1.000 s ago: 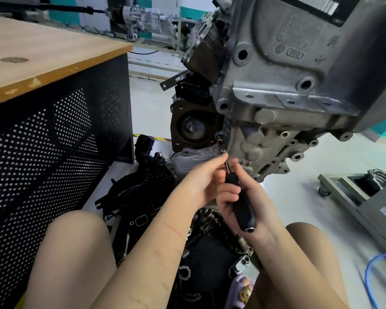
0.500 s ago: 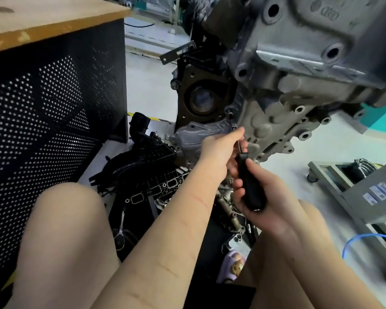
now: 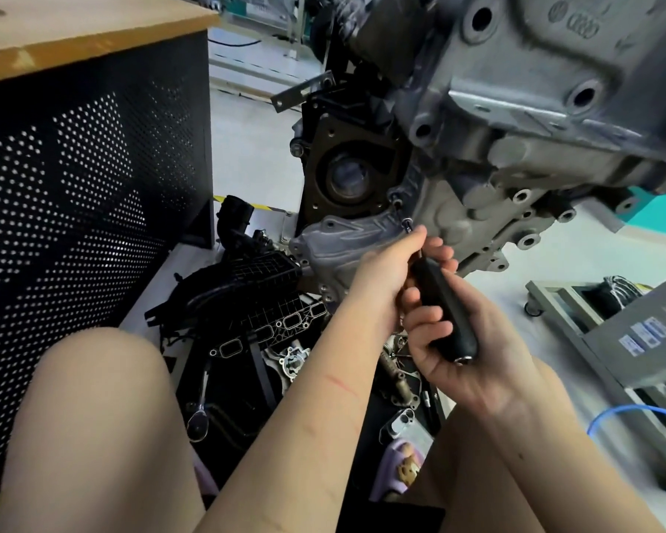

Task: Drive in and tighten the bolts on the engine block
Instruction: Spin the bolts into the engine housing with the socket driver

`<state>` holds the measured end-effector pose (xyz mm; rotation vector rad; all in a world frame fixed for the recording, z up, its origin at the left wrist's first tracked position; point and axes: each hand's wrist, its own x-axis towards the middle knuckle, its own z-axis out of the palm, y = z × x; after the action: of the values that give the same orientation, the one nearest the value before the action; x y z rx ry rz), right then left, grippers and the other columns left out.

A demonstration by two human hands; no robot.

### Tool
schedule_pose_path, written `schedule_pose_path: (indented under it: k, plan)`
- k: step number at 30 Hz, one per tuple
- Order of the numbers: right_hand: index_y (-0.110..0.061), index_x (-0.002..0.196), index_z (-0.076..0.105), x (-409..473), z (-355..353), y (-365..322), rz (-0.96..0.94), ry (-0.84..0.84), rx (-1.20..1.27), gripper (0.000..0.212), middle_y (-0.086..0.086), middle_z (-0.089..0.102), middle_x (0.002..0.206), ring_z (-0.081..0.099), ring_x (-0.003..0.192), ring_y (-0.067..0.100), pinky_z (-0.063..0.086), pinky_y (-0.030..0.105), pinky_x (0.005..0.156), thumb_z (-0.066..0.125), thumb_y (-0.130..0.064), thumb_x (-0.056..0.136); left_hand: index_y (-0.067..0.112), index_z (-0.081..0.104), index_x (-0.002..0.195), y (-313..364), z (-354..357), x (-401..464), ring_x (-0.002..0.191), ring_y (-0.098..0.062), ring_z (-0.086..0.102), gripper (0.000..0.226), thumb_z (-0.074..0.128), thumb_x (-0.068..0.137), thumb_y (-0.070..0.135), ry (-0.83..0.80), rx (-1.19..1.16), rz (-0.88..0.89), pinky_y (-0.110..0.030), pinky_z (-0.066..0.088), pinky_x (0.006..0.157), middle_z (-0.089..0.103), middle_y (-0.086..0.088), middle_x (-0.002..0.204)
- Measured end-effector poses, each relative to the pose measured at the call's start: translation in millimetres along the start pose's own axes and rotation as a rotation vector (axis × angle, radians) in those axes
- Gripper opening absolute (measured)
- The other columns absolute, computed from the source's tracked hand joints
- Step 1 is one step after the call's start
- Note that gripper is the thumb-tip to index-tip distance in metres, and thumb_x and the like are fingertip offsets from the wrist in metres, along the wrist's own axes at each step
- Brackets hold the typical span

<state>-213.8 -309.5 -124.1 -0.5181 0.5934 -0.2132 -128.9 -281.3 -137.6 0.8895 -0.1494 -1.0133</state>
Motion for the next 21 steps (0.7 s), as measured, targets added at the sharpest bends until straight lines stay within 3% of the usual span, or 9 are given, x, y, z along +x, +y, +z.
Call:
schedule_pose_path:
  k: [3, 7, 11, 16, 21]
  plan:
    - [-0.004, 0.076, 0.063, -2, -5, 3, -0.008, 0.059, -0.140, 0.030, 0.006, 0.056, 0.061, 0.052, 0.041, 0.009, 0.042, 0.013, 0.035, 0.060, -0.033, 0.070, 0.010, 0.056, 0.070, 1, -2, -2, 0.033, -0.003, 0.052, 0.027, 0.051, 0.094, 0.022, 0.041, 0.102, 0.036, -0.013, 0.034, 0.032, 0.060, 0.006, 0.043]
    - [-0.011, 0.077, 0.062, -2, -10, 8, -0.046, 0.101, -0.324, 0.019, 0.000, 0.058, 0.062, 0.054, 0.046, 0.006, 0.045, 0.014, 0.041, 0.064, -0.023, 0.063, 0.006, 0.054, 0.069, 1, -4, -3, 0.031, -0.005, 0.051, 0.025, 0.054, 0.093, 0.015, 0.092, 0.105, 0.084, -0.009, 0.030, 0.031, 0.057, 0.004, 0.040]
    - [-0.006, 0.068, 0.066, 1, -9, 9, 0.002, 0.091, -0.133, 0.021, 0.001, 0.057, 0.058, 0.050, 0.042, 0.008, 0.042, 0.012, 0.038, 0.059, -0.026, 0.068, 0.011, 0.057, 0.072, -3, -4, -2, 0.032, -0.003, 0.051, 0.023, 0.054, 0.093, 0.021, 0.077, 0.146, 0.109, -0.009, 0.028, 0.030, 0.061, 0.007, 0.045]
    - [-0.001, 0.069, 0.062, 5, -4, 10, 0.082, 0.063, 0.082, 0.028, 0.002, 0.054, 0.051, 0.046, 0.034, 0.008, 0.038, 0.011, 0.032, 0.059, -0.029, 0.070, 0.011, 0.058, 0.080, -3, -9, 1, 0.054, -0.005, 0.066, 0.026, 0.042, 0.098, 0.020, -0.017, -0.002, 0.086, -0.021, 0.050, 0.057, 0.069, 0.005, 0.060]
    - [-0.005, 0.071, 0.059, 8, -4, 16, 0.017, 0.003, 0.045, 0.024, 0.002, 0.052, 0.057, 0.047, 0.037, 0.005, 0.041, 0.011, 0.033, 0.059, -0.029, 0.071, 0.010, 0.058, 0.076, -2, -7, 0, 0.049, -0.003, 0.063, 0.022, 0.050, 0.094, 0.019, 0.057, 0.014, 0.084, -0.019, 0.042, 0.045, 0.066, 0.004, 0.053]
